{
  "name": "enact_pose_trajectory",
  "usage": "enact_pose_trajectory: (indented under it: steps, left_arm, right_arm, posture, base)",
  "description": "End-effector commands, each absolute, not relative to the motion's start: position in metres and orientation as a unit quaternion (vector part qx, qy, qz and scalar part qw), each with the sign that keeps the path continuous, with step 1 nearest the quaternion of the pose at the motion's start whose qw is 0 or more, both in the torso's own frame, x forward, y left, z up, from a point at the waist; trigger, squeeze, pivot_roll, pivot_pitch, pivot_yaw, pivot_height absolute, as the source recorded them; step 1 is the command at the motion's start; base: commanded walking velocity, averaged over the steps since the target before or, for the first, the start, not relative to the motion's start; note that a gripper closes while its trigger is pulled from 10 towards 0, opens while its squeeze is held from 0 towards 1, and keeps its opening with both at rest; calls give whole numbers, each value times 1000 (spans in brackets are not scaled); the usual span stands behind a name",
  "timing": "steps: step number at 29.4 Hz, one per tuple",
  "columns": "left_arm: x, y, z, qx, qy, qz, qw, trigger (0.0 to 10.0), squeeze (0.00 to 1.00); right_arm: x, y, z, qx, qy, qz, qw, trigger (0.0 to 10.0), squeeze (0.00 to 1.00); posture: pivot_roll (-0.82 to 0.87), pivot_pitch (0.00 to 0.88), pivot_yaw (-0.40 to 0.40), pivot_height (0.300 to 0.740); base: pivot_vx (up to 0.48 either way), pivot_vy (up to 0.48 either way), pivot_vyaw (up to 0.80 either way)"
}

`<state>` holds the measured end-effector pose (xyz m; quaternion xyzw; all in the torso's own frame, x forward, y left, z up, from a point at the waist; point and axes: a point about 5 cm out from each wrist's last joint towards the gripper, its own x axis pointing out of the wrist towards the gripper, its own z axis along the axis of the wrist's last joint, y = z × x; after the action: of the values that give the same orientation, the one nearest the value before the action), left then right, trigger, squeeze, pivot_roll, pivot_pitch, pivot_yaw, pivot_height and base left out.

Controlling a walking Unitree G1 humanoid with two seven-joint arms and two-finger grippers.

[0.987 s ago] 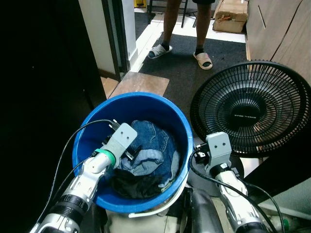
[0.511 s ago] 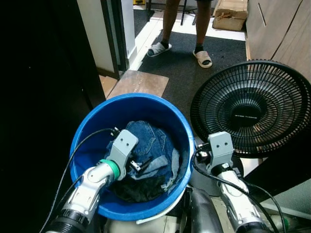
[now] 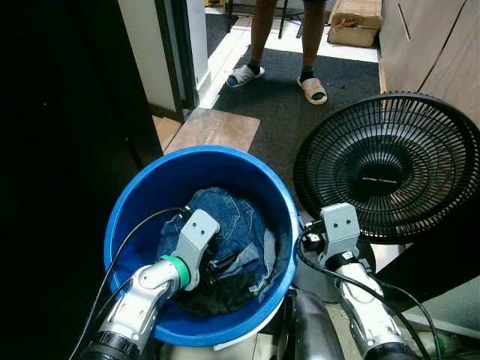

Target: Clothes washing

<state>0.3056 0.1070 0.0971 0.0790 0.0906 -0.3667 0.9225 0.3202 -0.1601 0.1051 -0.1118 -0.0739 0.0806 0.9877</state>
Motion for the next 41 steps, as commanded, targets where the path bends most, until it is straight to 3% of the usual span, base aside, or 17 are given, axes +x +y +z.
enact_pose_trajectory:
  steps: [1, 21, 22, 24, 26, 28, 31, 41]
  left_arm:
    - [298, 107, 86, 66, 114, -373, 918, 0, 0]
    - [302, 102, 108, 58, 67, -366, 926, 0, 0]
    - [307, 97, 127, 54, 31, -361, 931, 10000, 0]
    - [307, 97, 127, 54, 31, -361, 931, 10000, 0]
    - [310, 89, 153, 43, -14, -362, 931, 10000, 0]
    - [312, 77, 214, 10, -106, -371, 922, 10000, 0]
    - [310, 72, 244, -5, -150, -376, 914, 10000, 0]
    - [308, 70, 276, -20, -197, -373, 906, 10000, 0]
  right_arm:
    - [316, -160, 90, -118, -39, 85, 989, 10000, 0]
    - [316, -160, 90, -117, -38, 85, 989, 10000, 0]
    - [316, -160, 90, -117, -37, 85, 989, 10000, 0]
    - [316, -160, 90, -117, -37, 85, 989, 10000, 0]
    - [316, -160, 89, -117, -37, 85, 989, 10000, 0]
    - [317, -159, 89, -116, -37, 86, 989, 10000, 0]
    - [317, -158, 89, -115, -38, 86, 989, 10000, 0]
    - [317, -155, 89, -113, -39, 87, 989, 10000, 0]
  posture:
    - [29, 157, 18, 492]
    - [30, 162, 16, 492]
    - [31, 161, 15, 492]
    - [31, 161, 15, 492]
    - [33, 161, 15, 492]
    - [37, 158, 18, 492]
    - [37, 158, 18, 492]
    - [43, 151, 23, 492]
  base:
    - [0, 0, 0]
    - [0, 0, 0]
    - [0, 0, 0]
    - [0, 0, 0]
    - [0, 0, 0]
    - [0, 0, 0]
    - [0, 0, 0]
    - [0, 0, 0]
